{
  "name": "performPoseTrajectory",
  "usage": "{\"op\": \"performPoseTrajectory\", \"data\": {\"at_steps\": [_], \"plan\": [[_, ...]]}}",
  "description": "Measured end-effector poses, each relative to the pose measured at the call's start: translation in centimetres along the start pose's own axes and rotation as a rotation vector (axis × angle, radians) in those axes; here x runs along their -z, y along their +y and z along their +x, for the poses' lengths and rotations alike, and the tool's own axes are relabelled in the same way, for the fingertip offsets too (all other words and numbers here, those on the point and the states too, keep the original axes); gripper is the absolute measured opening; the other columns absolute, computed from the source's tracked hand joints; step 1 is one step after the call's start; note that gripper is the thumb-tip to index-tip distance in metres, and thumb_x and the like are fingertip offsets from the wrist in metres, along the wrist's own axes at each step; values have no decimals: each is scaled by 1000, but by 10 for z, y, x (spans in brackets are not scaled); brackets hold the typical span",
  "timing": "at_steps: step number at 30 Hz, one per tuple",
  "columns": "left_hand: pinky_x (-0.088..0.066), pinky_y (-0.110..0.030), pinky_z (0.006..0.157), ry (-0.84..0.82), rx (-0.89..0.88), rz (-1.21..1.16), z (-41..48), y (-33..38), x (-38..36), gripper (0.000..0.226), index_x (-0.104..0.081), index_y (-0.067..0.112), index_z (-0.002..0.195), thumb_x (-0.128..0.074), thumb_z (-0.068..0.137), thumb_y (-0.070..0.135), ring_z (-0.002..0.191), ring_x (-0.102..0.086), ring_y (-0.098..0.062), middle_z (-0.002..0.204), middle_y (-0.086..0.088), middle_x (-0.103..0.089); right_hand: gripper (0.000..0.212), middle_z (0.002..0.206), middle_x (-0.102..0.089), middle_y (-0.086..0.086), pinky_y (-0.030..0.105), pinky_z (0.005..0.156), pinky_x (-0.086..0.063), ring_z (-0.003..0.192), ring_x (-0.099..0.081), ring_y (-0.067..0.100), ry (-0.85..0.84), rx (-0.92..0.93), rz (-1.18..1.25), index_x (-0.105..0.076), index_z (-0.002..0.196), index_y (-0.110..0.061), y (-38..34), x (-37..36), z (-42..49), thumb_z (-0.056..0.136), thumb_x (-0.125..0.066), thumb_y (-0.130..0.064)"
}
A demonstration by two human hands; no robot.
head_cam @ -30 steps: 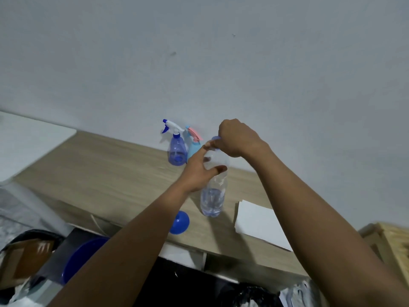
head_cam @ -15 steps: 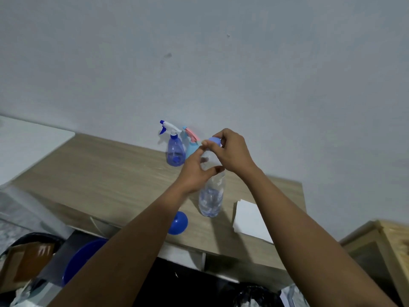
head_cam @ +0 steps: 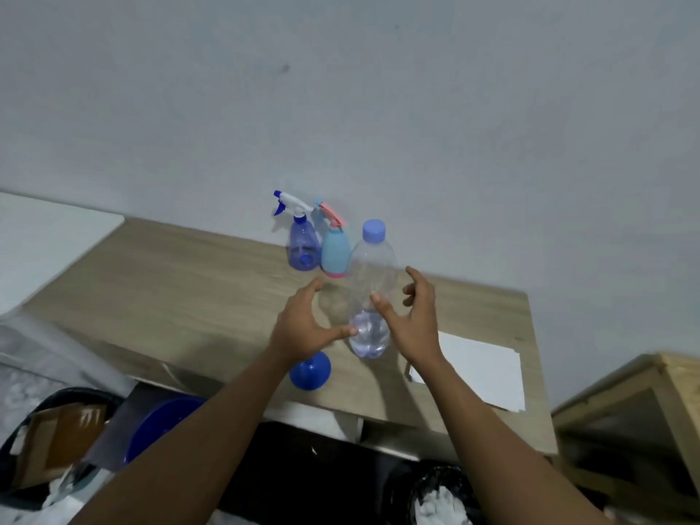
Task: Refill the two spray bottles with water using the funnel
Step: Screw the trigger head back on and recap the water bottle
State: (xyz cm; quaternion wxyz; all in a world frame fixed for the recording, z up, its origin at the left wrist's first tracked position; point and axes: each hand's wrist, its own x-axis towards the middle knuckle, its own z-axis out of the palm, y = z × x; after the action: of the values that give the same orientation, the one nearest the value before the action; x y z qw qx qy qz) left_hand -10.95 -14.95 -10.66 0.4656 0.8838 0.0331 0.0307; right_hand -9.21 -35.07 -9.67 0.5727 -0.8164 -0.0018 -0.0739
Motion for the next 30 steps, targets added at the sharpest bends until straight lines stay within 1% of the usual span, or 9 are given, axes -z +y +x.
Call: {"op": "performPoseTrajectory", "data": {"at_steps": [3,7,10,13,16,21,24,26,30], "plan": [[-39,-45,108,-61,173,269,-14,-58,-4,133,-38,29,145,-68,32,91,131,-45,-19,143,2,-50,112,141,-36,-3,36,102,-47,125,-48,16,-65,-134,-62,-29,152,-22,37,-13,-21,62,-81,-63],[-25,-43,103,-210,233,424,-28,-95,-9,104,-43,38,138,-77,47,76,134,-37,-18,139,12,-49,112,142,-36,-7,41,111,-42,135,-43,20,-53,-181,-65,-30,151,-17,57,-33,-28,62,-92,-44],[-23,-38,93,-205,161,483,-29,-109,-10,85,-50,39,130,-79,56,68,130,-40,-16,131,13,-55,94,130,-53,-23,34,101,-51,120,-55,0,11,-137,-4,-43,135,-47,59,-44,-27,54,-91,-55],[-24,-36,95,-177,121,457,-25,-118,-8,72,-55,38,125,-79,61,60,126,-44,-14,125,13,-59,81,112,-55,-42,24,86,-54,103,-59,-11,85,-96,-14,-43,110,-71,52,-54,-25,55,-93,-39],[-25,-35,96,-162,57,374,-18,-121,-6,68,-58,36,121,-81,60,56,121,-47,-11,121,16,-61,86,112,-57,-36,33,90,-55,105,-61,-4,140,-138,-17,-44,114,-64,56,-64,-20,58,-96,-26],[-44,-40,98,-122,-42,252,24,-118,-6,71,-63,28,118,-71,56,61,112,-57,-16,118,11,-64,84,115,-62,-15,28,88,-55,105,-63,7,202,-212,-18,-49,130,-26,56,-76,-11,59,-92,-36],[-37,-29,99,-109,-109,311,65,-106,-16,70,-62,28,121,-77,59,57,111,-55,-18,119,11,-64,80,111,-62,-21,17,78,-55,100,-63,-2,267,-222,6,-51,130,-23,55,-73,10,63,-94,-25],[-31,-30,95,-102,-126,359,92,-91,-26,69,-59,28,126,-78,64,53,115,-49,-19,122,10,-62,81,114,-62,-17,16,79,-55,104,-63,0,298,-202,4,-49,133,-23,54,-68,33,64,-93,-24],[-25,-28,93,-129,-190,385,140,-70,-51,65,-52,24,132,-73,76,48,121,-43,-22,132,5,-57,84,121,-62,-9,35,89,-58,108,-62,5,334,-178,-13,-48,134,-22,62,-56,81,64,-93,-24]]}}
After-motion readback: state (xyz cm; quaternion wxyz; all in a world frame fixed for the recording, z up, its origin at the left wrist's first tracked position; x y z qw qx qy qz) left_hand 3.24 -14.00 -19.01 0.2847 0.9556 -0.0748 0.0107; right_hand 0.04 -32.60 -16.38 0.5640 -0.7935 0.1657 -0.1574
